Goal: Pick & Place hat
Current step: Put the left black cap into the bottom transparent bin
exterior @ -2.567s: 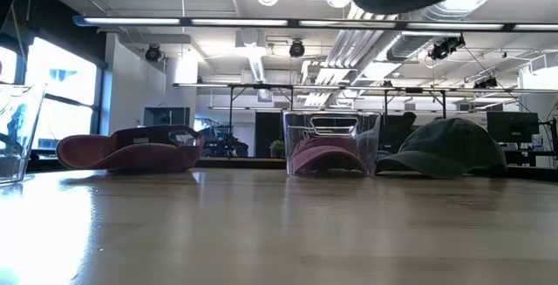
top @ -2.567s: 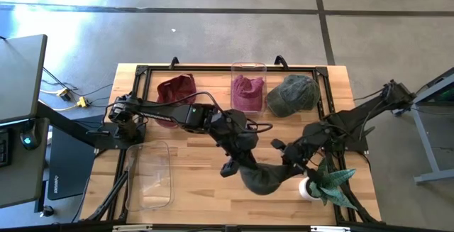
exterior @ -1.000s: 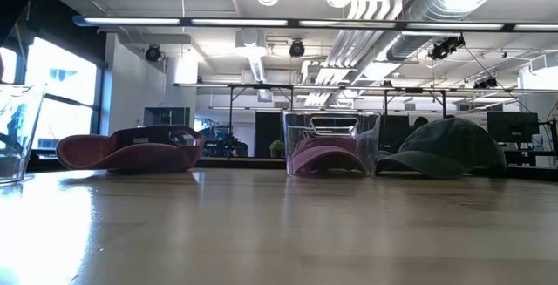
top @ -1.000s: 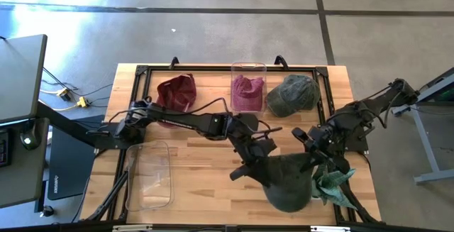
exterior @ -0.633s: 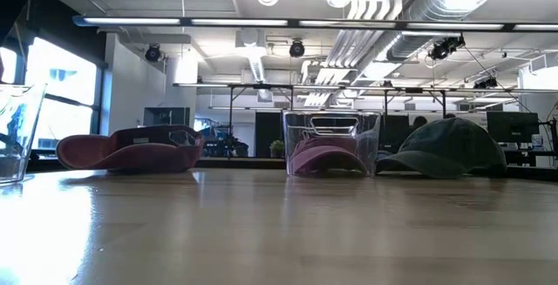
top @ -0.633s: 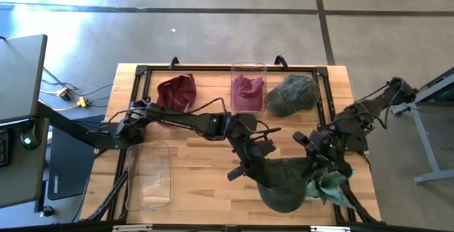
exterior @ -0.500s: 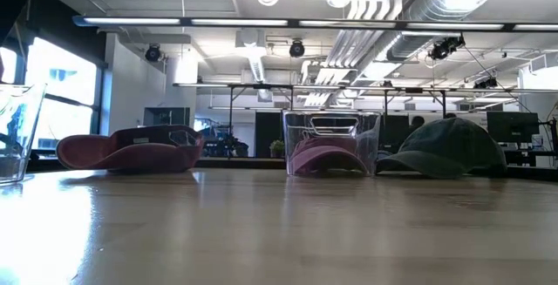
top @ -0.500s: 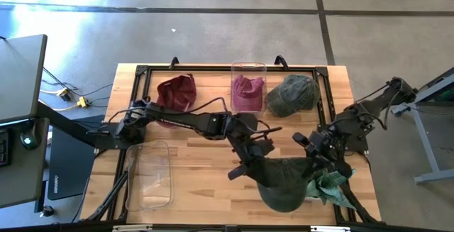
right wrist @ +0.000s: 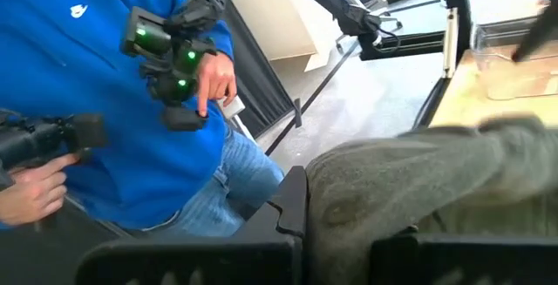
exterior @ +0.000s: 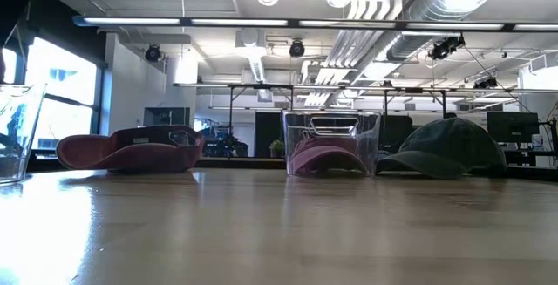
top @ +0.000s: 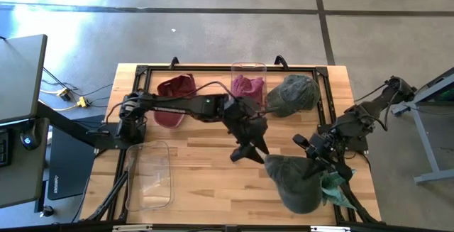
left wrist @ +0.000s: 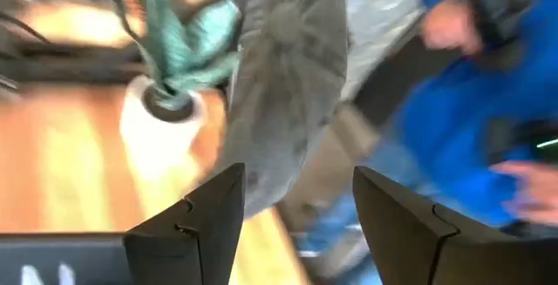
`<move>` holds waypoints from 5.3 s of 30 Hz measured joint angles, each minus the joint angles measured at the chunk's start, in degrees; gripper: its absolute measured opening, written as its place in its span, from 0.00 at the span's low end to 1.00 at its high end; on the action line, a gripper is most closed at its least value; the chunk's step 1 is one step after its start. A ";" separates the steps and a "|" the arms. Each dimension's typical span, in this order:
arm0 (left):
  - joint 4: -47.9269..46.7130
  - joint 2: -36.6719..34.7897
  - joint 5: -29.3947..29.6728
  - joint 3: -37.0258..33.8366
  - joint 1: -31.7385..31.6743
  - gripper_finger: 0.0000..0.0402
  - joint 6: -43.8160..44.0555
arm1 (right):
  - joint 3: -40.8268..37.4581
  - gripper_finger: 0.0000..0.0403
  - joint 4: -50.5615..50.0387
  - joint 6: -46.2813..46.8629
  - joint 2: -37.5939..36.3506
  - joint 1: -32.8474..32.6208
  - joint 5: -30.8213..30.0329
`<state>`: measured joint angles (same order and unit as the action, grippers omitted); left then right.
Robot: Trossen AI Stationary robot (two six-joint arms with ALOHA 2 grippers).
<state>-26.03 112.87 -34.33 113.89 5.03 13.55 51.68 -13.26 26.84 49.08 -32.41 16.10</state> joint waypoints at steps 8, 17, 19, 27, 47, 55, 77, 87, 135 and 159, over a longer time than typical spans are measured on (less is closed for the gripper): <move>9.49 -1.95 15.63 -0.15 5.47 0.52 -13.72 | 0.00 0.01 -0.24 0.01 0.02 -0.78 -2.28; 16.08 0.32 20.82 -0.35 5.79 0.59 -8.18 | -0.02 0.01 0.60 -0.82 0.02 -0.76 -2.26; 19.66 1.34 19.50 0.15 4.70 0.64 -3.65 | -0.02 0.00 0.60 -1.23 0.02 -0.78 -2.26; 29.93 4.86 10.51 -0.15 4.43 0.76 3.90 | -0.02 0.00 0.61 -1.36 0.02 -0.76 -2.35; 30.06 6.32 10.80 -0.15 6.22 0.51 7.32 | -0.02 0.01 -0.99 -1.34 0.04 -0.72 -2.91; 26.70 6.32 11.31 -0.15 4.91 0.67 6.44 | -0.04 0.01 -1.11 -1.35 0.04 -0.73 -3.10; 35.15 8.57 1.00 -0.15 6.20 0.13 7.79 | -0.04 0.01 -2.40 -1.41 0.09 -0.74 -4.98; 34.86 8.57 3.67 -0.15 6.22 0.12 9.25 | -0.04 0.02 -2.42 -1.36 0.04 -0.74 -5.27; 29.07 8.55 9.05 -0.15 5.85 0.21 6.91 | 0.00 0.02 -4.28 -3.34 0.03 -0.57 -9.78; 28.17 8.21 -2.98 -0.14 5.91 0.03 10.66 | 0.00 0.08 -7.95 -0.49 -0.02 -0.57 -9.93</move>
<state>2.14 121.08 -37.31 113.74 10.94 24.21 51.68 -21.21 26.35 49.06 -32.97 6.18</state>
